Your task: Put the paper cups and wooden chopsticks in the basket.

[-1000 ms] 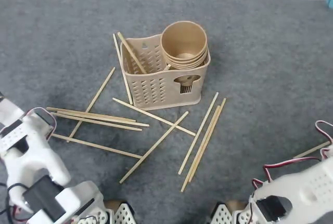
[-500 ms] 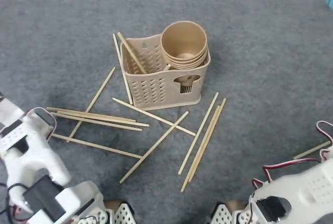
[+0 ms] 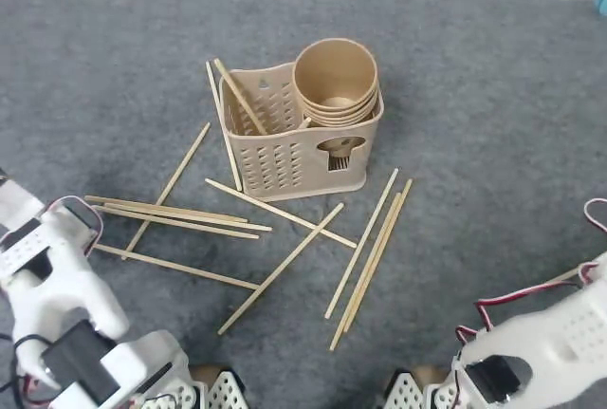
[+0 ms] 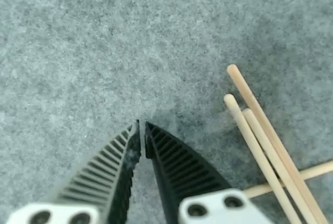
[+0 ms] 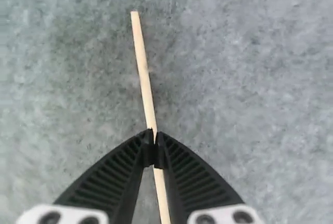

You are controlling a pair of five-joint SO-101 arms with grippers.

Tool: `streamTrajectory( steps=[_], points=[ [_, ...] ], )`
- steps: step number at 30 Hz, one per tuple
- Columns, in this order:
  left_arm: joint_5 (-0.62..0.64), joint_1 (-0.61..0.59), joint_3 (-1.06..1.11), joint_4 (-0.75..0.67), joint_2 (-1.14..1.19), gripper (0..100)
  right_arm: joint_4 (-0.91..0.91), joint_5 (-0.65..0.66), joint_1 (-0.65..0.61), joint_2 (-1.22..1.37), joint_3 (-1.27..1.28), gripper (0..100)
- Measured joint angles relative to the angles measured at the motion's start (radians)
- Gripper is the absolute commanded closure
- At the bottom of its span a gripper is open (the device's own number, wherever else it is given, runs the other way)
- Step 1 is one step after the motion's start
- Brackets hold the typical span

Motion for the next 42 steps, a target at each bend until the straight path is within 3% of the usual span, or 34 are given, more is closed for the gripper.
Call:
streamTrajectory(
  steps=[5, 12, 28, 31, 42],
  points=[
    [0.000, 0.000, 0.000, 0.000, 0.000, 99, 0.121, 0.034, -0.012, 0.127, -0.167, 91.1],
    [0.000, 0.000, 0.000, 0.000, 0.000, 99, 0.258, 0.048, -0.017, 0.256, -0.385, 92.3],
    [0.000, 0.000, 0.000, 0.000, 0.000, 99, 0.259, 0.052, -0.021, 0.396, -0.514, 92.4],
    [0.000, 0.000, 0.000, 0.000, 0.000, 99, 0.259, 0.052, -0.021, 0.404, -0.522, 99.3],
    [0.000, 0.000, 0.000, 0.000, 0.000, 99, 0.287, 0.054, -0.006, 0.405, -0.529, 99.1]
  ],
)
